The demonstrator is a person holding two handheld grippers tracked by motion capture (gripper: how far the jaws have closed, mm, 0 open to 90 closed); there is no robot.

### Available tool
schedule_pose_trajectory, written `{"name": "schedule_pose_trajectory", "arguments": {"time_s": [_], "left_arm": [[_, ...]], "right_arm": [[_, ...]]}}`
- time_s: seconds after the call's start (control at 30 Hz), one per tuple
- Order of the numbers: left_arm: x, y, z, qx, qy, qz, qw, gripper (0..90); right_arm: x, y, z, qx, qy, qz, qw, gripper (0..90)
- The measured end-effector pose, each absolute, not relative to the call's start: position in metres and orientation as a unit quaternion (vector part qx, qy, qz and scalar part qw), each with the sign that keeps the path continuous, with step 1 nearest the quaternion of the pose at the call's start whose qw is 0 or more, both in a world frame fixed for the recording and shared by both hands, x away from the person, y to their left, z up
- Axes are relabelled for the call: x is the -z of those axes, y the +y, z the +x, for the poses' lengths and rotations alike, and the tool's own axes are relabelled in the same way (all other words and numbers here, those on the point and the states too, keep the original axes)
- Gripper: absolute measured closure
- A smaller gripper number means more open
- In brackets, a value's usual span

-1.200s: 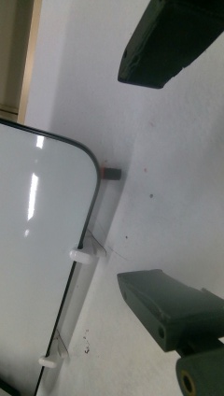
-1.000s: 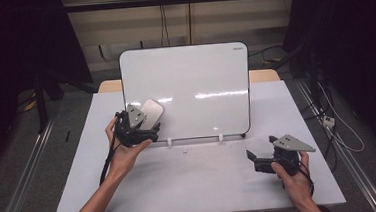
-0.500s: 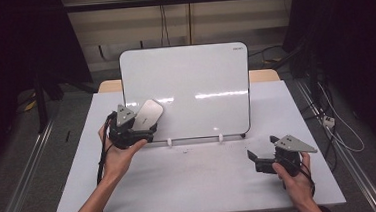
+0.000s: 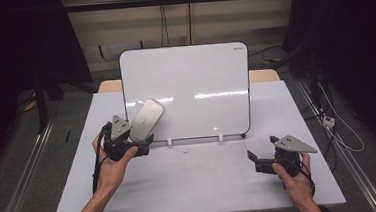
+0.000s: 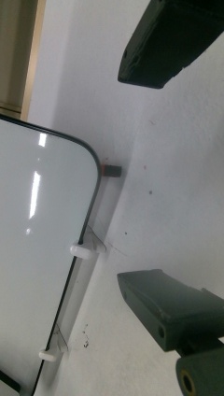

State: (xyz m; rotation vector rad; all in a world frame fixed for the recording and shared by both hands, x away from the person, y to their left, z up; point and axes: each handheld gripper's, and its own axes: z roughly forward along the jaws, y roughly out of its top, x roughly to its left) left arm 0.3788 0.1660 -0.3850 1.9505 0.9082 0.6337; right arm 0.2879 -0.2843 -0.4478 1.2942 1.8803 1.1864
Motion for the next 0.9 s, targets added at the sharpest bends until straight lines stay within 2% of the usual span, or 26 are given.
{"name": "schedule_pose_trajectory", "arguments": {"time_s": [0.27,0.7,0.9], "left_arm": [[0.396,0.181,0.368,-0.244,0.384,0.777,0.435,5.0],[0.412,0.197,0.333,-0.261,0.388,0.771,0.433,5.0],[0.423,0.208,0.328,-0.256,0.415,0.753,0.441,4.7]], "right_arm": [[0.448,-0.284,0.288,-0.442,0.701,0.483,0.281,4.9],[0.449,-0.285,0.288,-0.438,0.702,0.485,0.281,4.9],[0.451,-0.285,0.289,-0.434,0.705,0.487,0.280,4.9]]}}
